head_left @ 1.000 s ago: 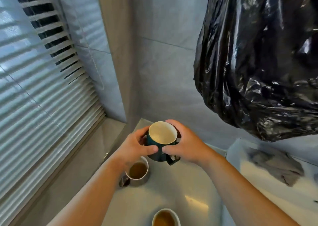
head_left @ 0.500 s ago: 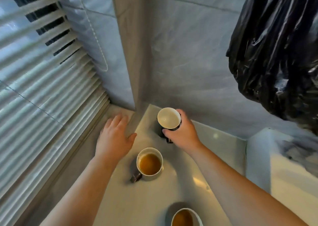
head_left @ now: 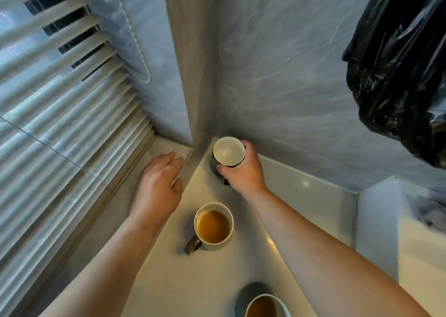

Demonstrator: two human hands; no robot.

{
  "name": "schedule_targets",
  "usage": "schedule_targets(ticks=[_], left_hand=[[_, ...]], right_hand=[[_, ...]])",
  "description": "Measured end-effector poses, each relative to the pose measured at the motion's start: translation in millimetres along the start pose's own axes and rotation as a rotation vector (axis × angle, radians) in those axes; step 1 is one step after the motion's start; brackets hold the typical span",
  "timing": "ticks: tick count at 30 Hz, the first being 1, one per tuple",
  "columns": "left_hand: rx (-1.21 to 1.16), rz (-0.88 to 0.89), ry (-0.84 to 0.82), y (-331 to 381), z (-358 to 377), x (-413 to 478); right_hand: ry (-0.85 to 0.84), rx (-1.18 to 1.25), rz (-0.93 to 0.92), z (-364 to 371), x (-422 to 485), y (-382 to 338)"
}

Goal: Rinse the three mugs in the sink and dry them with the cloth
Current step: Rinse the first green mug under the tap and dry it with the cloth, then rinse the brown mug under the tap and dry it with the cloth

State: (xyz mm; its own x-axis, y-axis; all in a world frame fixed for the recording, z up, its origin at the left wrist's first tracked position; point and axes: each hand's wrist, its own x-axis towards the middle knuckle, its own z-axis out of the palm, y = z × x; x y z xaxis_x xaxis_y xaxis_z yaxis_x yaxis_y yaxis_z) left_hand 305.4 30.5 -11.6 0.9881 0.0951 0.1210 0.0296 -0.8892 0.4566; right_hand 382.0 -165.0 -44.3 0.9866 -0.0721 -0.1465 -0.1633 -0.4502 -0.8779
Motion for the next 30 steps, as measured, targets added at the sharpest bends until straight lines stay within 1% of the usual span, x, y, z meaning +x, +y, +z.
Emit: schedule_targets(ticks=[5, 12, 15, 21, 23, 25, 28, 29, 30], left_hand=[[-0.005, -0.014, -0.010, -0.3, 0.1, -1.1], [-0.009, -0.024, -0.021, 1.9, -1.3, -1.6], [-0.019, -0.030, -0.017, 2.1, -1.1, -1.2], [-0.074, -0.052, -0.031, 3.5, -4.2, -0.2], [-0.150, -0.111, -0.029, 8.2, -11.3, -0.8], [-0.205, -0.143, 0.021, 13.4, -18.9, -6.9], [-0.181, -0.021, 0.171, 18.4, -25.8, -36.5], [-0.246, -0.016, 0.178, 19.9, -25.8, -51.9], [-0.342, -0.061, 0.139, 21.7, -26.8, -67.3]], right_hand=[[0.036, 0.047, 0.026, 9.0, 6.0, -7.1], [0.097, 0.016, 0.022, 21.1, 11.0, -14.3], [0.097, 0.019, 0.038, 23.3, 11.6, -14.3], [-0.019, 0.054, 0.071, 9.4, -1.9, -11.3], [-0.069, 0.037, 0.075, -5.0, -18.3, -7.9], [-0.121, 0.023, 0.094, -20.4, -36.1, -2.0], [-0.137, 0.018, 0.112, -41.7, -65.0, 8.8], [-0.157, 0.013, 0.118, -46.9, -73.8, 11.9], [-0.193, 0.004, 0.129, -50.6, -82.1, 15.1]])
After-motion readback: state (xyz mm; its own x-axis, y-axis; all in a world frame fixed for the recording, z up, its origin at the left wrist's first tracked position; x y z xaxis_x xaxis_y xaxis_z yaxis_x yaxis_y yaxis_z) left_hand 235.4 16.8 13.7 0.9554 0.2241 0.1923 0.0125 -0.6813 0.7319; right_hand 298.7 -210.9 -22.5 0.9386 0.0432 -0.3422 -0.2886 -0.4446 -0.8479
